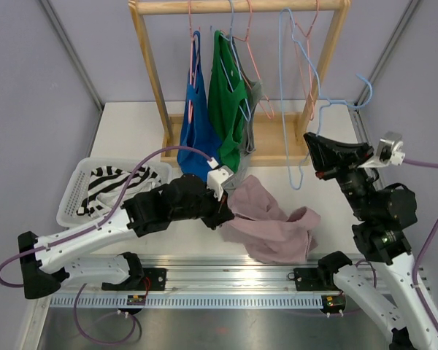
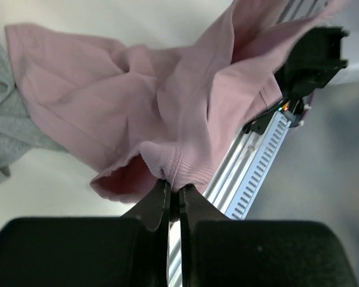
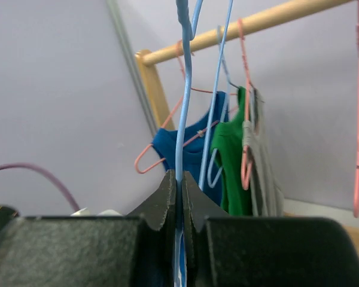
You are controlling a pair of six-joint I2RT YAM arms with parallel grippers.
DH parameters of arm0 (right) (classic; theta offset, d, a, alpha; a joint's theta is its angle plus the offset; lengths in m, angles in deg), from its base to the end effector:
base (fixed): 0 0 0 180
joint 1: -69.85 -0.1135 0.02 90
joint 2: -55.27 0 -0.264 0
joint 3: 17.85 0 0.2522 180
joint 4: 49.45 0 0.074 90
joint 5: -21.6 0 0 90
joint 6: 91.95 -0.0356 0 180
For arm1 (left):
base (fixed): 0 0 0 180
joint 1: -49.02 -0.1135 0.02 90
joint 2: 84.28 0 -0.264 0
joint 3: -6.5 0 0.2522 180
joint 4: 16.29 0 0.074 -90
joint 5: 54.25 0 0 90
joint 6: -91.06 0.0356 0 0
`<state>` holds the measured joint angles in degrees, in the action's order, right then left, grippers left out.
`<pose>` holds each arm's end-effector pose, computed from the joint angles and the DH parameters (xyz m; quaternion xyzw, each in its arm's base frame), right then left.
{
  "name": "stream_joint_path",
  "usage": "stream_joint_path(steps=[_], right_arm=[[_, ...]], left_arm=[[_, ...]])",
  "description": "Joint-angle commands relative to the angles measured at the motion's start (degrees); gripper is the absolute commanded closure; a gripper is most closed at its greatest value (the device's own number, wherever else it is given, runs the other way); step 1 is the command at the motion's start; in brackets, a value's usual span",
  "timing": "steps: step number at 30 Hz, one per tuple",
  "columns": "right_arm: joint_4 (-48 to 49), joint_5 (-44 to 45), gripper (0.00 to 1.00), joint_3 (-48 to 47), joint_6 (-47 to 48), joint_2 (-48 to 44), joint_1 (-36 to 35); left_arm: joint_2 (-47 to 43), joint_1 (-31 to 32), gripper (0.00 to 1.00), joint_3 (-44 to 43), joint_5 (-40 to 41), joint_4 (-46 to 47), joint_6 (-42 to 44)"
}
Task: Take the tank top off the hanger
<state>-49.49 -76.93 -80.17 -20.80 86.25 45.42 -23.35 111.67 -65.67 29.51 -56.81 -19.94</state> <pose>0.0910 0.0471 0.4373 -0.0885 0.4851 0.3544 0.7945 0.1043 -0.2101 0.3399 0.3320 0.7955 -0.3715 0.3448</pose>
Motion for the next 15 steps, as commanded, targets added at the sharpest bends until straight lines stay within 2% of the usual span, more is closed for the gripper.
stream_joint_path(steps=[1,2,6,8,11,13,14,15], right_arm=[[-10.2,8.2,1.0,-10.9,2.3,3.2,0.2],[-13.1,10.3,1.0,-11.2,2.4,3.5,0.1],[-13.4,10.6,1.0,-7.6,3.6,1.8,0.1],[-24.8,11.4,1.0,-10.8,5.0,3.4,0.2],[-33.7,14.1,1.0,-17.1,5.6,7.2,0.2],[-34.5,15.6,1.0,-19.6,7.1,10.6,0.2],[-35.5,16.2,1.0,-20.8,7.6,12.2,0.2],[-36.6,16.4,1.0,-24.8,8.3,16.6,0.1]], left_arm=[[-1.9,0.4,1.0,0.2,9.1,-2.0,-1.1],[-3.3,0.4,1.0,0.5,11.1,-2.8,-1.5],[-6.7,0.4,1.0,1.9,15.9,-4.5,-3.7],[-7.6,0.4,1.0,1.7,17.2,-6.5,-4.8],[-8.8,0.4,0.9,1.0,18.6,-9.2,-5.5],[-9.6,0.5,0.79,0.5,18.8,-10.6,-5.5],[-9.8,0.4,0.65,0.2,18.8,-10.9,-5.5],[-10.0,0.4,0.32,0.1,18.7,-11.1,-5.5]])
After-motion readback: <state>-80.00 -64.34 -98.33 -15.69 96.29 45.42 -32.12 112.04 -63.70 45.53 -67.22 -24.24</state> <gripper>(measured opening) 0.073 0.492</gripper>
